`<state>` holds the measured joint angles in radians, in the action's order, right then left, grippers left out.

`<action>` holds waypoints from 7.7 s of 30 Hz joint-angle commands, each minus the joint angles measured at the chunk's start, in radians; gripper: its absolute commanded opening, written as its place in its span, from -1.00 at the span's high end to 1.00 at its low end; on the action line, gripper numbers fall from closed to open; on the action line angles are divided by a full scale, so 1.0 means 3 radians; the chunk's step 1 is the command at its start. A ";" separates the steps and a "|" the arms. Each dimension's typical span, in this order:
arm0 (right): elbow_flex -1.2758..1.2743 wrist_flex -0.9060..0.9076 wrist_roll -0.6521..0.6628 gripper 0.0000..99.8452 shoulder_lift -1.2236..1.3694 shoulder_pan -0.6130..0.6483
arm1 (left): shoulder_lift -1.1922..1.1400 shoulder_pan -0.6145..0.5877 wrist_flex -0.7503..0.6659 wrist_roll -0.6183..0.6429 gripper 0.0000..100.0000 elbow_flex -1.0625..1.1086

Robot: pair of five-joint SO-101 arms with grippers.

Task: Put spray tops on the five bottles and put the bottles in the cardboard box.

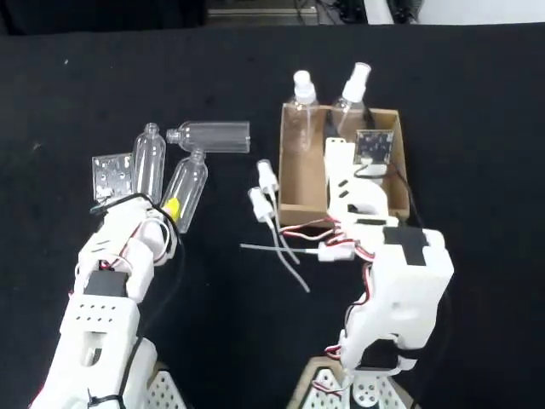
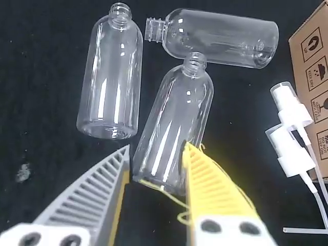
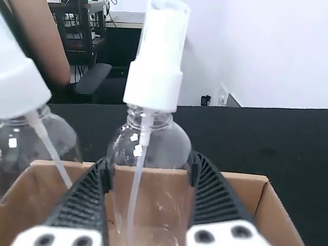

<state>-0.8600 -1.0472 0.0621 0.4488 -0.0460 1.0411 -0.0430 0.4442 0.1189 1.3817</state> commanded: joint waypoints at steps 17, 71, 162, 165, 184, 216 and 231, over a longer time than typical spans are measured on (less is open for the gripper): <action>0.0033 -0.0102 0.0000 0.62 -0.0028 0.0046 | 0.0056 -0.0033 -0.0072 0.0005 0.68 -0.0018; -0.1056 -0.0066 0.0000 0.41 -0.1281 0.0010 | 0.0056 -0.0038 -0.0066 0.0005 0.68 -0.0018; 0.0488 0.3662 -0.1417 0.97 -0.1368 -0.0343 | 0.0056 -0.0038 -0.0072 0.0005 0.68 -0.0018; 0.0488 0.3662 -0.1417 0.97 -0.1368 -0.0455 | 0.0056 -0.0038 -0.0072 0.0005 0.68 -0.0018; 0.0442 0.3642 -0.1417 0.97 -0.1332 -0.0082 | 0.0056 -0.0038 -0.0072 0.0005 0.68 -0.0018; 0.0054 0.3457 -0.1412 0.97 -0.1731 -0.0174 | 0.0056 -0.0038 -0.0061 0.0005 0.68 -0.0018; -0.0611 0.4762 -0.0143 0.97 -0.4084 -0.0169 | 0.0061 -0.0320 -0.0046 0.0026 0.68 -0.0054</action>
<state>-1.1070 0.1849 -0.0591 -0.6191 -0.1488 1.0411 -0.0644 0.4442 0.1189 1.3817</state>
